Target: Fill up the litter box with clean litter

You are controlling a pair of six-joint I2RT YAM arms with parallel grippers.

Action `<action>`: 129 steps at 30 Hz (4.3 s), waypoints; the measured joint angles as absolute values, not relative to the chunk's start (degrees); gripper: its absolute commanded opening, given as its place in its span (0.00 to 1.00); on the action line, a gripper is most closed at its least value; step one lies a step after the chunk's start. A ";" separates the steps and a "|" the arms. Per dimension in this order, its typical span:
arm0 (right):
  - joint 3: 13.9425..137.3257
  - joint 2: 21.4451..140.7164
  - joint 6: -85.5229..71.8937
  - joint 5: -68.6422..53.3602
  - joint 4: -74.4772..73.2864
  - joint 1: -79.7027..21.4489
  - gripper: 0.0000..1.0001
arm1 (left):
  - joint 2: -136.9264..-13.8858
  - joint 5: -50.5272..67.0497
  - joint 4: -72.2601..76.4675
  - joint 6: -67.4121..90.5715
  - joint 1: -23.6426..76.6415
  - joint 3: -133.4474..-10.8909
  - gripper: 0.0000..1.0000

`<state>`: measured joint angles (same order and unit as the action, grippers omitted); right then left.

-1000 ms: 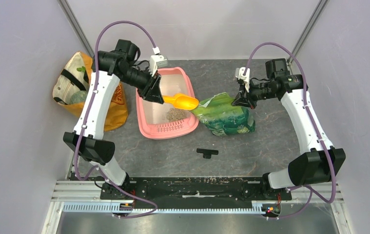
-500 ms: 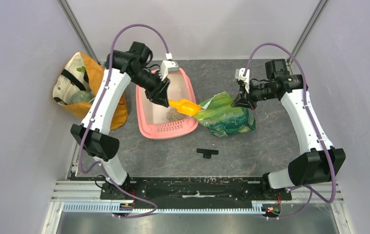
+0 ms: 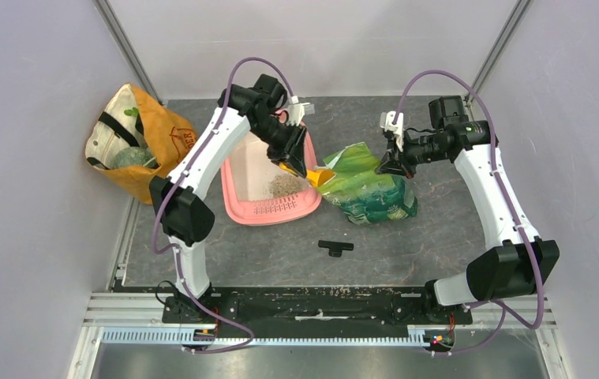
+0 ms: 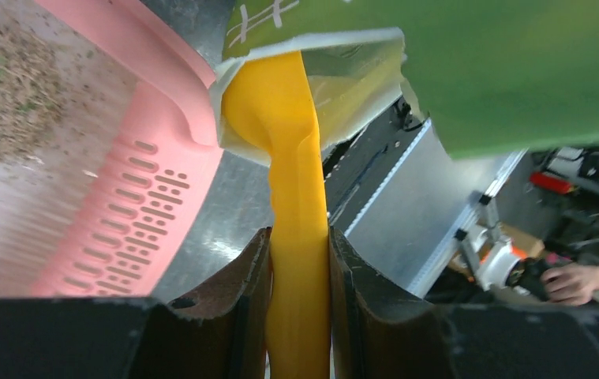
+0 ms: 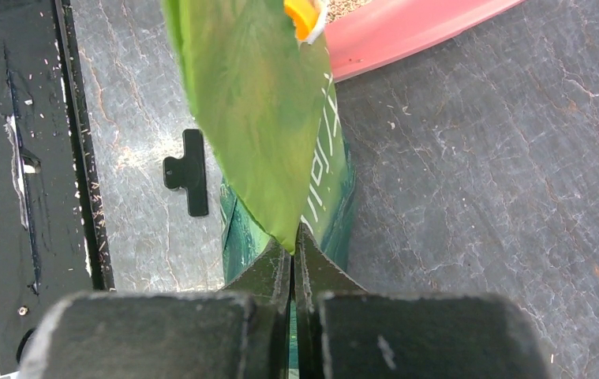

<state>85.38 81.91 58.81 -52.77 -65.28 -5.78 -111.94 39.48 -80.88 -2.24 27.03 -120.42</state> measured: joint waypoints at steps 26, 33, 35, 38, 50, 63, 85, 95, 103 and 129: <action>85.69 84.49 60.34 -51.94 -66.92 -5.74 0.00 | -124.79 46.81 -73.82 27.14 29.69 -116.42 0.02; 86.54 86.24 59.33 -51.99 -65.60 -5.74 0.00 | -126.74 46.00 -71.77 30.37 31.09 -117.56 0.02; 86.54 86.43 58.87 -51.99 -64.95 -5.74 0.00 | -127.28 46.13 -70.59 31.09 31.70 -117.60 0.02; 86.54 86.76 58.28 -51.99 -64.16 -5.78 0.00 | -127.74 46.13 -68.93 31.73 32.45 -117.58 0.02; 86.52 87.99 56.60 -51.90 -62.57 -5.96 0.00 | -127.87 49.19 -58.26 37.12 33.65 -111.15 0.02; 85.76 88.09 53.21 -51.07 -59.22 -6.15 0.00 | -128.84 53.36 -48.99 40.21 34.33 -108.40 0.02; 85.52 83.53 47.53 -49.63 -59.16 -6.26 0.00 | -127.50 65.65 26.24 78.85 37.47 -83.18 0.02; 85.54 81.08 46.02 -52.51 -57.91 -5.30 0.00 | -129.08 69.41 52.31 97.95 36.73 -81.76 0.02; 85.56 81.32 45.84 -54.81 -58.33 -3.22 0.00 | -120.70 69.56 46.09 93.86 35.55 -75.77 0.02; 84.33 81.58 40.93 -59.46 -51.83 -5.32 0.00 | -96.88 71.75 19.31 70.61 22.09 -60.73 0.02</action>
